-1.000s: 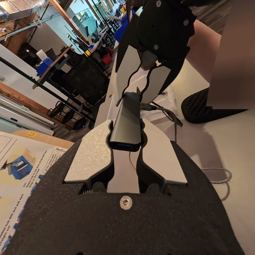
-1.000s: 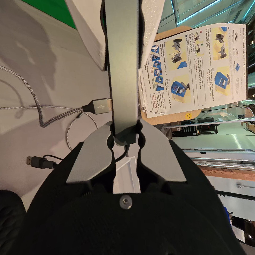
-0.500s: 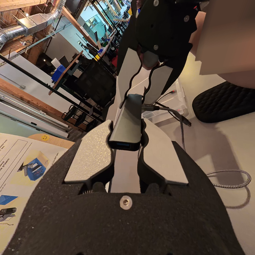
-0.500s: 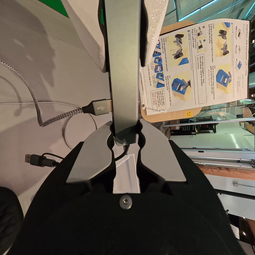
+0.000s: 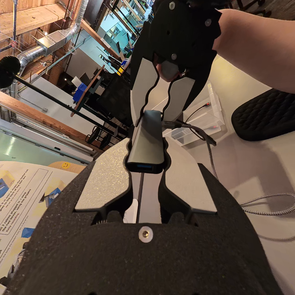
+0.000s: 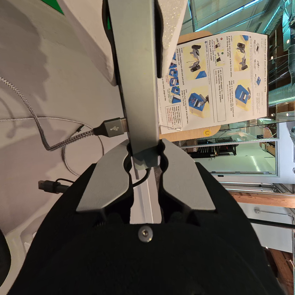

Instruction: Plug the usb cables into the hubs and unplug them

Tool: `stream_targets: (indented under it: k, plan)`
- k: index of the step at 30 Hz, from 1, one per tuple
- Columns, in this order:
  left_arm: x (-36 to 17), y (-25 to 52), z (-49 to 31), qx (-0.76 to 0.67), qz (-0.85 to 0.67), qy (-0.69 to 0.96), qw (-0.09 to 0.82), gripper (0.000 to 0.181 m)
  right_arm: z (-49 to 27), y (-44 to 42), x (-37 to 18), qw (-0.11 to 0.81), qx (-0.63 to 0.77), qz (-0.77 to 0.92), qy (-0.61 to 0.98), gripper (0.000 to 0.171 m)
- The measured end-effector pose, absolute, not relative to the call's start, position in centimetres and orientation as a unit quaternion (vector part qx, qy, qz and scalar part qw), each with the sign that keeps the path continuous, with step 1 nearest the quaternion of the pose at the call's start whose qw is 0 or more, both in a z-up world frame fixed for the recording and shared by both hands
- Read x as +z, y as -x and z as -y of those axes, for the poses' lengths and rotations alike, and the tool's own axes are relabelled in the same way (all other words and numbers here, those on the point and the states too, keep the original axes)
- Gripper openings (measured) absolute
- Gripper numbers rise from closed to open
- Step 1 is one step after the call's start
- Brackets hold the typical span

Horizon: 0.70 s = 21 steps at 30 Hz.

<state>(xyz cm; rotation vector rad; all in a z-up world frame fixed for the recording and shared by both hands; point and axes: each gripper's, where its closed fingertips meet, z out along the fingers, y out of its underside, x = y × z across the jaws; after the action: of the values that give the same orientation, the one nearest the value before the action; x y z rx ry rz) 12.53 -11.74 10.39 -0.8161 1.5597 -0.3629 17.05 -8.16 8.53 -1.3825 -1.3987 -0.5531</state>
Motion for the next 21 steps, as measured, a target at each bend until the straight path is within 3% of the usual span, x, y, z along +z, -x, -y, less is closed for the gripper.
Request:
stream_targets:
  k: [12,15,21]
  plan:
    - [12.1,-12.1,12.1,-0.171,-0.654,0.34,0.654,0.034,8.1,-17.0,10.8,0.578,-0.24,0.555,0.549,0.035]
    - [13.2,-11.6,12.4,-0.188,-0.638,0.332,0.669,0.034,7.9,-17.2,11.8,0.602,-0.254,0.537,0.534,0.046]
    - [15.4,-9.9,11.4,-0.151,-0.592,0.321,0.723,0.035,8.7,-17.4,15.3,0.677,-0.265,0.488,0.484,0.048]
